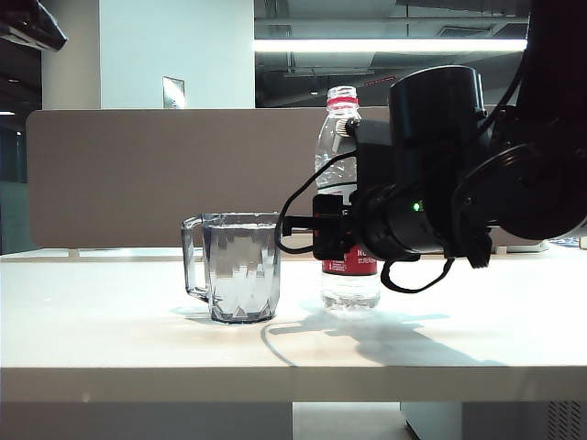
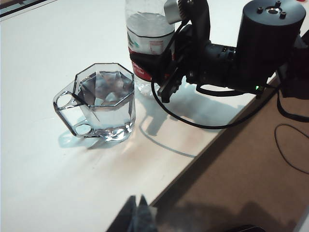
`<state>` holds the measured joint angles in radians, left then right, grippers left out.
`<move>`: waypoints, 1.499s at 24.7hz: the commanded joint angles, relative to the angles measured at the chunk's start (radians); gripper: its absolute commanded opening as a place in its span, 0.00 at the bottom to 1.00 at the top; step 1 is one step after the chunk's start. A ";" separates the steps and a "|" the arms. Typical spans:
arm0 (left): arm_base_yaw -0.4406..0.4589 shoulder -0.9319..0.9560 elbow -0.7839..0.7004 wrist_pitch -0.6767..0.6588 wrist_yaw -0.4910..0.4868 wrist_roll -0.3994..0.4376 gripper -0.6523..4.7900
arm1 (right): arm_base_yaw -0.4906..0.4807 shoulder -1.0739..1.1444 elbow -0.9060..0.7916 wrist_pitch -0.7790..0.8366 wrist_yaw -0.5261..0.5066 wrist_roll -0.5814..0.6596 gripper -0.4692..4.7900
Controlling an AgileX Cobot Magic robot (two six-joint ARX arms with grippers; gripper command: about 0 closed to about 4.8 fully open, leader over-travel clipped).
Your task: Pick up the mineral water bottle on the table and pour water into the mug until it's full.
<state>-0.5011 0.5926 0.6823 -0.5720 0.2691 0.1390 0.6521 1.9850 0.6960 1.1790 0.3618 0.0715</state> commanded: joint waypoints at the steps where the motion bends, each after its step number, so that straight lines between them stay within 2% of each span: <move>1: -0.001 -0.001 0.003 0.011 0.004 0.003 0.11 | 0.001 -0.002 0.004 0.017 -0.006 0.004 0.52; 4: -0.001 -0.001 0.003 0.011 0.004 0.003 0.11 | 0.001 -0.001 0.004 -0.002 -0.006 0.004 0.56; 8: -0.001 -0.001 0.003 0.011 0.004 0.003 0.11 | 0.001 -0.001 0.004 -0.019 -0.006 0.002 0.66; 10: -0.001 -0.001 0.003 0.011 0.004 0.003 0.11 | 0.001 -0.001 0.004 -0.024 -0.006 -0.007 0.76; 11: -0.001 -0.001 0.003 0.011 0.004 0.003 0.11 | 0.001 -0.001 0.004 -0.031 -0.006 -0.027 0.87; 12: -0.001 -0.001 0.003 0.011 0.004 0.003 0.11 | 0.001 -0.001 0.003 -0.032 -0.006 -0.029 0.93; 14: -0.001 -0.001 0.003 0.011 0.004 0.003 0.11 | 0.001 -0.001 0.000 -0.030 -0.006 -0.032 0.99; 20: -0.001 -0.001 0.003 0.011 0.004 0.003 0.11 | 0.003 -0.008 -0.016 -0.031 0.002 -0.058 1.00; 32: -0.001 -0.001 0.003 0.011 0.004 0.003 0.11 | 0.008 -0.175 -0.191 -0.033 0.006 -0.072 1.00; 34: -0.001 -0.001 0.003 0.011 0.004 0.003 0.11 | 0.008 -0.227 -0.241 -0.036 0.005 -0.072 0.73; 35: -0.001 -0.001 0.003 0.011 0.004 0.003 0.11 | 0.008 -0.257 -0.273 -0.038 0.005 -0.072 0.52; 37: -0.001 -0.001 0.003 0.011 0.005 0.003 0.11 | 0.008 -0.344 -0.360 -0.039 0.005 -0.072 0.21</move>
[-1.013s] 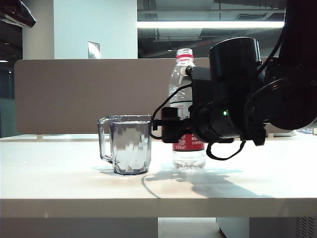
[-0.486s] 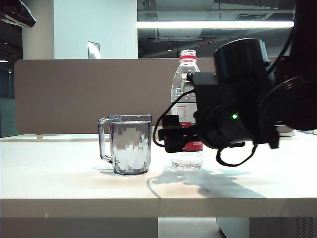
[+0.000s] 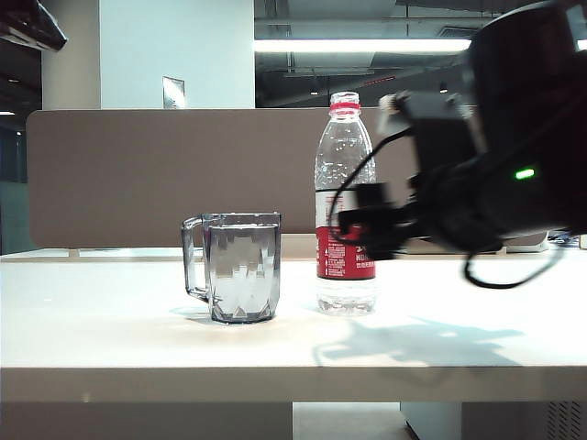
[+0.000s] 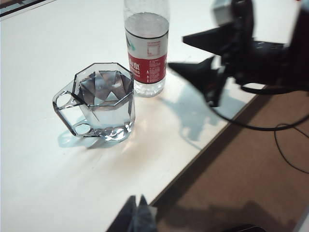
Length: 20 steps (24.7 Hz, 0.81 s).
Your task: Pick up the mineral water bottle on the table and pour water into the mug until it's full.
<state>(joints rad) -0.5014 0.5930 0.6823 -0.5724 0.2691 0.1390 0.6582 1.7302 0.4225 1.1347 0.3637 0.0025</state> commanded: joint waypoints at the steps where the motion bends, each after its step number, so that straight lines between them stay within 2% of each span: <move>1: 0.000 -0.002 0.003 0.011 0.005 0.003 0.11 | 0.002 -0.119 -0.112 0.005 0.003 -0.003 0.20; 3: 0.000 -0.001 0.003 0.012 0.004 0.003 0.11 | 0.002 -0.192 -0.169 0.004 -0.001 -0.003 0.16; 5: 0.000 -0.002 0.003 0.012 0.004 0.003 0.11 | 0.002 -0.307 -0.247 -0.008 -0.009 -0.003 0.08; 10: 0.000 -0.001 0.003 0.012 0.004 0.003 0.11 | 0.002 -0.528 -0.340 -0.143 -0.008 -0.002 0.08; 15: 0.000 -0.001 0.003 0.012 0.005 0.003 0.11 | 0.001 -0.682 -0.345 -0.330 -0.028 -0.002 0.08; 20: 0.000 -0.001 0.003 0.012 0.004 0.003 0.11 | 0.001 -0.790 -0.346 -0.443 -0.031 -0.001 0.08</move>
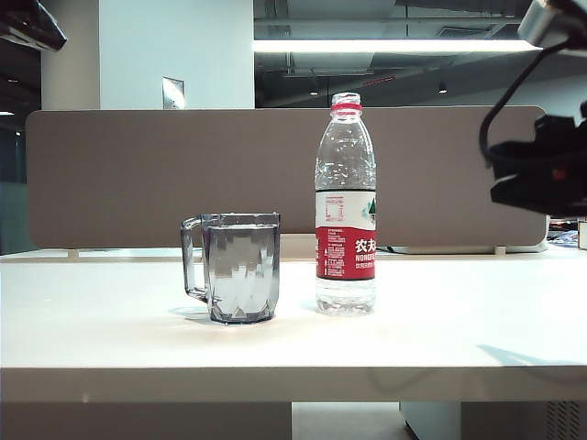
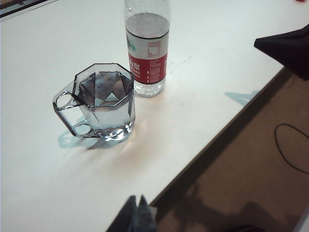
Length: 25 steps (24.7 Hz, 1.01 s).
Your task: Pick up the mineral water bottle on the table and pour water into the mug until it's full.
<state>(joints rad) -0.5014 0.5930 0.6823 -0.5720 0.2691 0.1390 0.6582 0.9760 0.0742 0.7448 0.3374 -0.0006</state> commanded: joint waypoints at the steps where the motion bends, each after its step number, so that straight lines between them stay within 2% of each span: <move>1: 0.000 -0.001 0.003 0.011 0.005 0.003 0.11 | 0.001 -0.053 0.002 -0.071 -0.004 0.002 0.08; 5: 0.000 -0.001 0.003 0.011 0.004 0.003 0.11 | -0.010 -0.132 -0.026 -0.116 -0.011 0.005 0.08; 10: 0.000 -0.002 0.003 0.011 0.004 0.003 0.11 | -0.076 -0.205 -0.074 -0.175 -0.125 0.008 0.08; 14: 0.000 -0.002 0.003 0.011 0.005 0.003 0.11 | -0.182 -0.293 -0.074 -0.325 -0.207 0.008 0.08; 18: 0.000 -0.002 0.003 0.011 0.005 0.003 0.11 | -0.293 -0.386 -0.074 -0.513 -0.209 0.040 0.08; 21: 0.000 -0.002 0.003 0.011 0.004 0.003 0.11 | -0.431 -0.502 -0.074 -0.694 -0.209 0.097 0.08; 25: 0.000 -0.002 0.003 0.011 0.005 0.003 0.11 | -0.525 -0.601 -0.074 -0.779 -0.209 0.133 0.08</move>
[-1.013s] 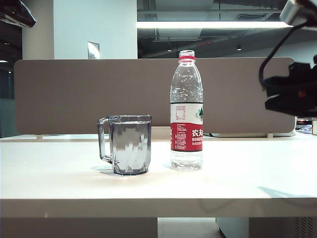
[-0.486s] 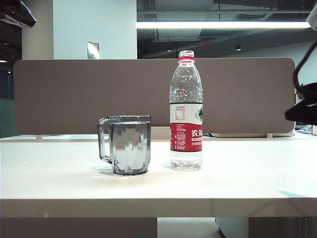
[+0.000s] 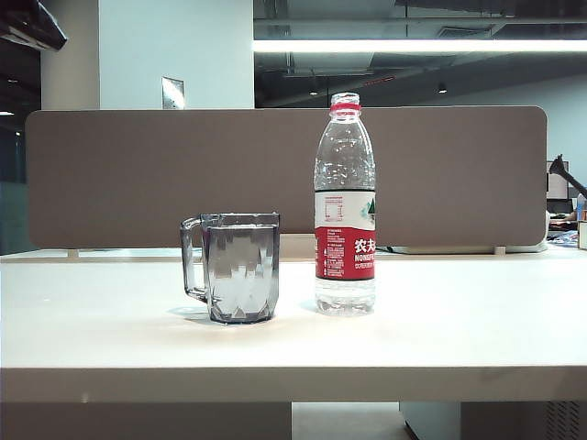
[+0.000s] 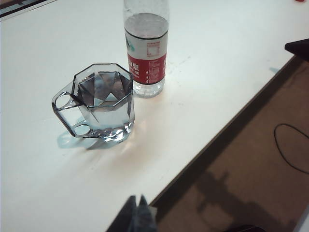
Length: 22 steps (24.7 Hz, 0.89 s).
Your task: Pick up the mineral water bottle on the table and pour water into the mug until it's full.
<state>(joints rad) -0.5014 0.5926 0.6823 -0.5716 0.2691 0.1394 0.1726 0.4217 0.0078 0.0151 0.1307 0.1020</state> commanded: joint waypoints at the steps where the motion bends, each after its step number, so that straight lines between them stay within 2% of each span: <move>1: 0.000 -0.002 0.003 0.011 0.004 0.003 0.11 | -0.058 -0.074 -0.007 -0.073 -0.004 0.034 0.08; 9: 0.000 -0.002 0.003 0.011 0.004 0.003 0.11 | -0.091 -0.190 -0.007 -0.157 -0.090 0.017 0.08; 12: 0.000 -0.001 0.003 0.011 0.005 0.003 0.11 | -0.092 -0.240 -0.007 -0.192 -0.130 -0.032 0.08; 22: 0.000 -0.001 0.003 0.011 0.004 0.003 0.11 | -0.092 -0.383 -0.007 -0.198 -0.138 -0.023 0.08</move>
<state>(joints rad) -0.5014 0.5926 0.6823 -0.5720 0.2691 0.1390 0.0799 0.0494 0.0078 -0.1940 -0.0040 0.0795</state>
